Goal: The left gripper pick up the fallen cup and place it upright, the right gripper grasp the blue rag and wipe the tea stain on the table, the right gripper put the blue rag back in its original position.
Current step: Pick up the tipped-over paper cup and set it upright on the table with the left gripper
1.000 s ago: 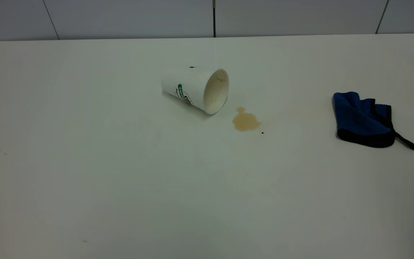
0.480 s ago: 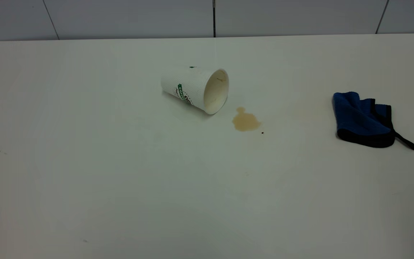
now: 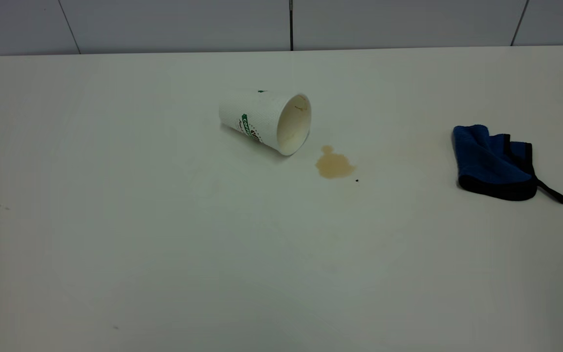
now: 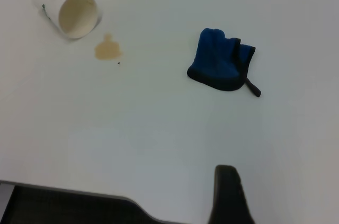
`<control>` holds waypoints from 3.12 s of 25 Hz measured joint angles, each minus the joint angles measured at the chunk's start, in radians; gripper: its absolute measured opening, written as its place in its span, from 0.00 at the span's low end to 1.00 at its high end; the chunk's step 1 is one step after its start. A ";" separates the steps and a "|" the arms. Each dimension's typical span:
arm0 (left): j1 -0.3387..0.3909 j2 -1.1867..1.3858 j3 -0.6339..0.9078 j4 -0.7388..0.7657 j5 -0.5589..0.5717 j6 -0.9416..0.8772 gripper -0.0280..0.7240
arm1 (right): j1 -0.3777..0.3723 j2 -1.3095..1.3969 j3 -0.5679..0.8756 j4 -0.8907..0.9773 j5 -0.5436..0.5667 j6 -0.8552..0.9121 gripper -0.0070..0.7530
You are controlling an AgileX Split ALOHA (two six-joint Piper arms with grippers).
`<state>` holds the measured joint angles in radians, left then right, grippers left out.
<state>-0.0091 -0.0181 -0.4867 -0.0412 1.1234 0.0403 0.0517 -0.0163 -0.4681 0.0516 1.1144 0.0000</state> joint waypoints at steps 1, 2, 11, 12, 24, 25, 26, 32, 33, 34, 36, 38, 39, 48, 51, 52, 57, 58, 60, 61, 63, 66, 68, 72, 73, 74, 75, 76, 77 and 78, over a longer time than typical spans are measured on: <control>0.000 0.000 0.000 0.000 0.000 0.000 0.73 | 0.000 0.000 0.000 0.000 0.000 0.000 0.74; 0.000 0.001 -0.004 0.000 0.000 0.000 0.73 | 0.000 0.000 0.000 0.000 0.000 0.000 0.74; 0.000 0.228 -0.105 -0.001 -0.017 0.000 0.83 | 0.000 0.000 0.000 0.000 0.000 0.000 0.74; 0.000 0.265 -0.111 -0.002 -0.048 0.000 0.83 | 0.000 0.000 0.000 0.000 0.000 0.000 0.74; -0.001 0.962 -0.222 -0.279 -0.521 0.328 0.82 | 0.000 0.000 0.000 0.000 0.000 0.000 0.74; -0.001 1.028 -0.245 -0.299 -0.532 0.362 0.82 | 0.000 0.000 0.000 0.000 0.000 0.000 0.74; -0.003 1.090 -0.273 -0.321 -0.539 0.397 0.82 | 0.000 0.000 0.000 0.000 0.000 0.000 0.74; -0.136 1.379 -0.416 -0.336 -0.605 0.479 0.82 | 0.000 0.000 0.000 0.000 0.000 0.000 0.74; -0.174 1.427 -0.439 -0.330 -0.628 0.480 0.82 | 0.000 0.000 0.000 0.000 0.000 0.000 0.74; -0.206 1.467 -0.462 -0.320 -0.646 0.478 0.82 | 0.000 0.000 0.000 0.000 0.000 0.000 0.74; -0.279 1.566 -0.509 -0.297 -0.678 0.462 0.82 | 0.000 0.000 0.000 0.000 0.000 0.000 0.74; -0.344 1.655 -0.568 -0.261 -0.689 0.430 0.82 | 0.000 0.000 0.000 0.000 0.000 0.000 0.74; -0.379 1.701 -0.592 -0.242 -0.689 0.412 0.82 | 0.000 0.000 0.000 0.000 0.000 0.000 0.74; -0.614 2.034 -0.891 0.090 -0.583 0.034 0.82 | 0.000 0.000 0.000 0.000 0.000 0.000 0.74; -0.670 2.142 -1.010 0.271 -0.493 -0.114 0.82 | 0.000 0.000 0.000 0.000 0.000 0.000 0.74; -0.687 2.170 -1.052 0.340 -0.471 -0.167 0.82 | 0.000 0.000 0.000 0.000 0.000 0.000 0.74; -0.770 2.329 -1.240 0.596 -0.407 -0.378 0.82 | 0.000 0.000 0.000 0.000 0.000 0.000 0.74; -0.783 2.361 -1.278 0.624 -0.400 -0.390 0.82 | 0.000 0.000 0.000 0.000 0.000 0.000 0.74; -0.805 2.418 -1.348 0.662 -0.389 -0.399 0.82 | 0.000 0.000 0.000 0.000 0.000 0.000 0.74; -0.814 2.449 -1.376 0.682 -0.379 -0.401 0.82 | 0.000 0.000 0.000 0.000 0.000 0.000 0.74; -0.822 2.502 -1.446 0.718 -0.356 -0.404 0.80 | 0.000 0.000 0.000 0.000 0.000 0.000 0.74; -0.822 2.566 -1.527 0.743 -0.327 -0.408 0.78 | 0.000 0.000 0.000 0.000 0.000 0.000 0.74; -0.821 2.598 -1.561 0.766 -0.326 -0.413 0.78 | 0.000 0.000 0.000 0.000 0.000 0.000 0.74; -0.822 2.638 -1.589 0.866 -0.330 -0.480 0.77 | 0.000 0.000 0.000 0.000 0.000 0.000 0.74; -0.822 2.643 -1.589 0.893 -0.330 -0.504 0.77 | 0.000 0.000 0.000 0.000 0.000 0.000 0.74; -0.821 2.647 -1.589 0.918 -0.330 -0.528 0.77 | 0.000 0.000 0.000 0.000 0.000 0.000 0.74; -0.821 2.651 -1.590 0.937 -0.330 -0.547 0.77 | 0.000 0.000 0.000 0.000 0.000 0.000 0.74; -0.821 2.655 -1.591 0.950 -0.330 -0.560 0.77 | 0.000 0.000 0.000 0.000 0.000 0.000 0.74; -0.820 2.655 -1.591 0.955 -0.330 -0.573 0.77 | 0.000 0.000 0.000 0.000 0.000 0.000 0.74; -0.820 2.656 -1.591 0.955 -0.330 -0.580 0.77 | 0.000 0.000 0.000 0.000 0.000 0.000 0.74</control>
<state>-0.8291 2.6377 -2.0773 0.9134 0.7931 -0.5393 0.0517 -0.0163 -0.4681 0.0516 1.1144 0.0000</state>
